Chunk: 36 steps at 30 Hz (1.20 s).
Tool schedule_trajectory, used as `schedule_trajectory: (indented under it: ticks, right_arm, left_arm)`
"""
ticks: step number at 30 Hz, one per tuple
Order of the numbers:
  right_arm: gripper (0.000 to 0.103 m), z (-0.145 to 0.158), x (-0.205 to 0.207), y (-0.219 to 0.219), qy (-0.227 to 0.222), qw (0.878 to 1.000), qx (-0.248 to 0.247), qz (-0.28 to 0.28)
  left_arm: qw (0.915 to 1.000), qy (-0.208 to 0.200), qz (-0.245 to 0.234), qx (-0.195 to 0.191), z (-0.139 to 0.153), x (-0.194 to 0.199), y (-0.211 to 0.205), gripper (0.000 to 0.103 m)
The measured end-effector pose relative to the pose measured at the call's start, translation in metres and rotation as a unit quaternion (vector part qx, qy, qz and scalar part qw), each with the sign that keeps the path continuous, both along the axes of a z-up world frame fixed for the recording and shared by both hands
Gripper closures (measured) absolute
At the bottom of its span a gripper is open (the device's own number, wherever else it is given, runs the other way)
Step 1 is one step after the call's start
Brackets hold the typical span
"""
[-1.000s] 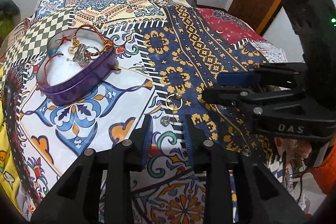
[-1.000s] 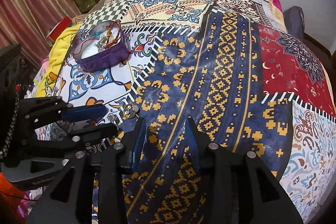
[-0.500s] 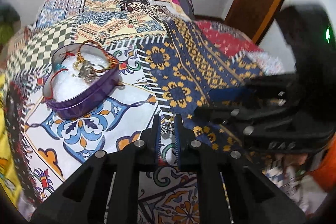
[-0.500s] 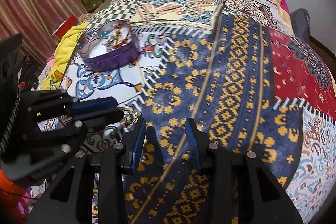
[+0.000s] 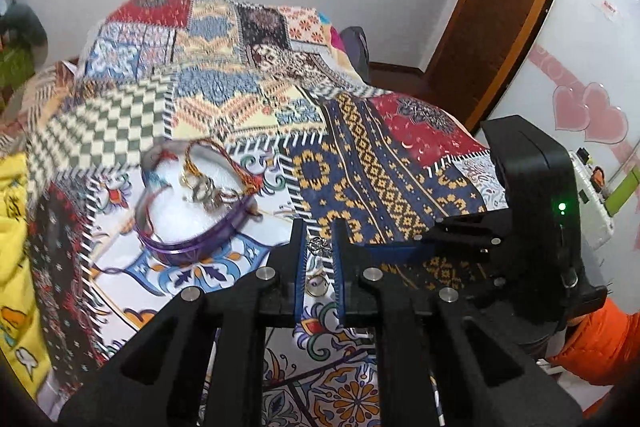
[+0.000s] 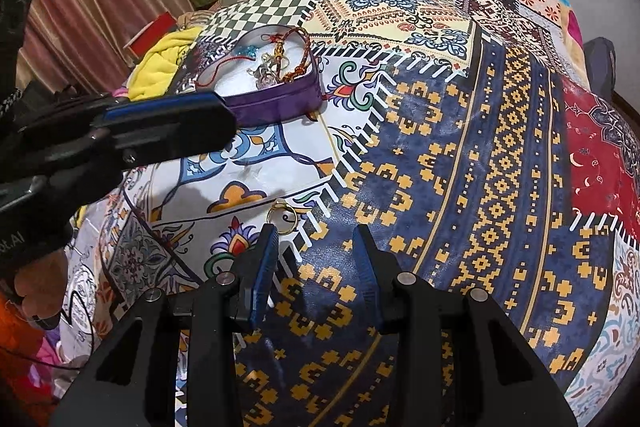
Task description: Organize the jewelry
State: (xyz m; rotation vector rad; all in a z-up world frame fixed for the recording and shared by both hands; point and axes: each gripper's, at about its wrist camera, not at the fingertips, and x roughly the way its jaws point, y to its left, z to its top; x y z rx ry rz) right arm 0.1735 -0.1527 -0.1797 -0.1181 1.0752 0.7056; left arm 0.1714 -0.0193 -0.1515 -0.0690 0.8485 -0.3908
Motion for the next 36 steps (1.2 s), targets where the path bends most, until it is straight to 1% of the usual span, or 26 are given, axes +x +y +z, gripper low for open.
schedule_trajectory:
  ticks: [2,5,9,14,17,19,20,22,23,30,36]
  right_arm:
    - [0.068,0.001,0.0,0.001,0.0,1.0,0.003,0.001]
    - [0.068,0.001,-0.001,0.006,0.001,1.0,0.004,0.007]
    - [0.068,-0.001,-0.002,0.018,-0.003,1.0,-0.001,0.019]
    - [0.068,-0.012,0.001,0.033,-0.01,1.0,-0.02,0.01]
    - [0.068,-0.014,-0.001,0.037,-0.026,0.999,-0.029,0.006]
    - [0.07,-0.015,-0.005,0.04,-0.041,0.998,-0.039,0.006]
    - [0.072,-0.015,-0.006,0.041,-0.046,0.998,-0.043,0.006]
    - [0.084,-0.015,-0.007,0.041,-0.047,0.998,-0.044,0.005]
    - [0.086,-0.014,-0.005,0.04,-0.044,0.998,-0.042,0.005]
    - [0.086,-0.008,-0.007,0.043,-0.042,0.998,-0.039,0.001]
    - [0.086,0.013,-0.007,0.039,-0.059,0.998,-0.022,-0.013]
  left_arm:
    - [1.0,-0.002,0.004,0.009,0.001,0.0,0.0,0.092]
    - [0.9994,0.005,0.016,0.029,-0.007,0.001,0.002,0.092]
    - [0.9984,0.021,0.034,0.039,-0.019,-0.004,0.013,0.092]
    - [0.9967,0.028,0.061,0.047,-0.027,-0.01,0.03,0.092]
    - [0.996,0.03,0.071,0.046,-0.029,-0.013,0.038,0.092]
    - [0.9956,0.031,0.077,0.044,-0.03,-0.015,0.042,0.092]
    - [0.9955,0.032,0.078,0.043,-0.031,-0.015,0.043,0.092]
    - [0.9954,0.033,0.08,0.041,-0.032,-0.016,0.044,0.092]
    - [0.9954,0.032,0.081,0.04,-0.032,-0.016,0.045,0.092]
    - [0.9958,0.019,0.084,0.03,-0.023,-0.019,0.043,0.092]
    - [0.9954,0.001,0.092,0.026,-0.008,-0.022,0.046,0.092]
